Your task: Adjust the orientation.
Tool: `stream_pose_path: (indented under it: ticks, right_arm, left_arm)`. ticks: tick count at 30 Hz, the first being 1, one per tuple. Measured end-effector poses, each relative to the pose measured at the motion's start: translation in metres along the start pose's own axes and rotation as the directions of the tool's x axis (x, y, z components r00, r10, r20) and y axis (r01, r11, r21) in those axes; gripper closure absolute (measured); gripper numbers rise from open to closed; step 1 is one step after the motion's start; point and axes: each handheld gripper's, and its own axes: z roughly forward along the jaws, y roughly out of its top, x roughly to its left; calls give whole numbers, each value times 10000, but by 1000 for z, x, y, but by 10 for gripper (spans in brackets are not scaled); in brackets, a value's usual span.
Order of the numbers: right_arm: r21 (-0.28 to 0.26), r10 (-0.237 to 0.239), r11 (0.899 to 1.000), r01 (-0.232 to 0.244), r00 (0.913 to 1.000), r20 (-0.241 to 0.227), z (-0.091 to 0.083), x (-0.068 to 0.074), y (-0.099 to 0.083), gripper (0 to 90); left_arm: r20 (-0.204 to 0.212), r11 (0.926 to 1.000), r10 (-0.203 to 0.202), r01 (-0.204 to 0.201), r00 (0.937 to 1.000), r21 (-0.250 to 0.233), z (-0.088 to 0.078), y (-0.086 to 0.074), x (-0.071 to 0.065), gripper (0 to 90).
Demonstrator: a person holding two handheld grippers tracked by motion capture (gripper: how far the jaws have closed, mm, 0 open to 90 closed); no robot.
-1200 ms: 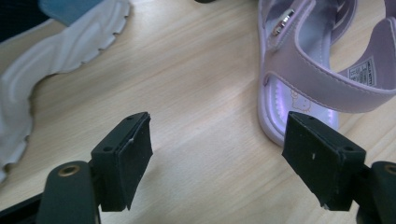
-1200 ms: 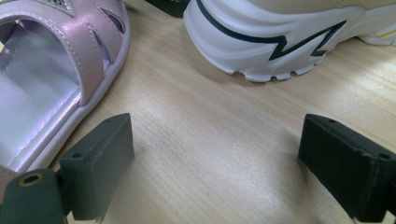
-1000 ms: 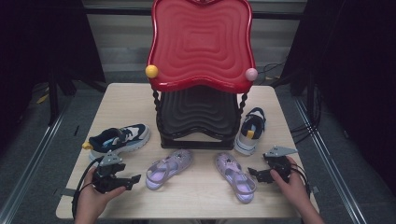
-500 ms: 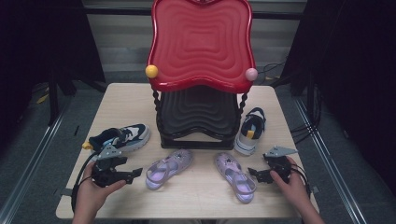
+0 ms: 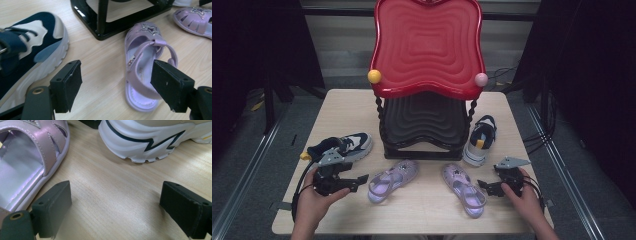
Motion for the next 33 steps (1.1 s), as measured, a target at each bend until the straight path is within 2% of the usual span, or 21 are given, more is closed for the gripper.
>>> stream_pose_path:
  ticks: [5, 12, 16, 23, 24, 26, 28, 33]
  right_arm:
    - [0, 7, 10000, -7, 10000, 6, 0, 0, 0, 96]
    - [-5, -1, 10000, 1, 10000, 5, 0, 0, 0, 96]
    - [-2, 7, 10000, -7, 10000, 6, 0, 0, 0, 96]
    - [-9, -1, 10000, 1, 10000, 5, 0, 0, 0, 96]
    - [-7, -1, 10000, 1, 10000, 3, 0, 0, 0, 96]
    - [-8, -1, 10000, 1, 10000, 6, 0, 0, 0, 96]
    - [-3, 5, 10000, -5, 10000, 4, 0, 0, 0, 96]
    - [-6, -1, 10000, 1, 10000, 5, 0, 0, 0, 96]
  left_arm:
    - [222, 10000, -12, 12, 9998, -18, 8, 2, -3, 246]
    - [492, 9996, 272, -269, 9984, -58, 22, 9, -6, 246]
    - [595, 9989, 473, -471, 9971, -57, 29, 8, -7, 248]
    - [822, 9987, 500, -493, 9954, -106, 34, 5, -10, 282]
    - [798, 9980, 639, -634, 9948, -83, 34, 5, -9, 288]
    - [767, 9986, 518, -511, 9957, -109, 36, 4, -10, 294]
    - [637, 9981, 605, -597, 9961, -141, 37, 3, -8, 294]
    - [768, 9982, 552, -531, 9955, -284, 39, 1, -9, 317]
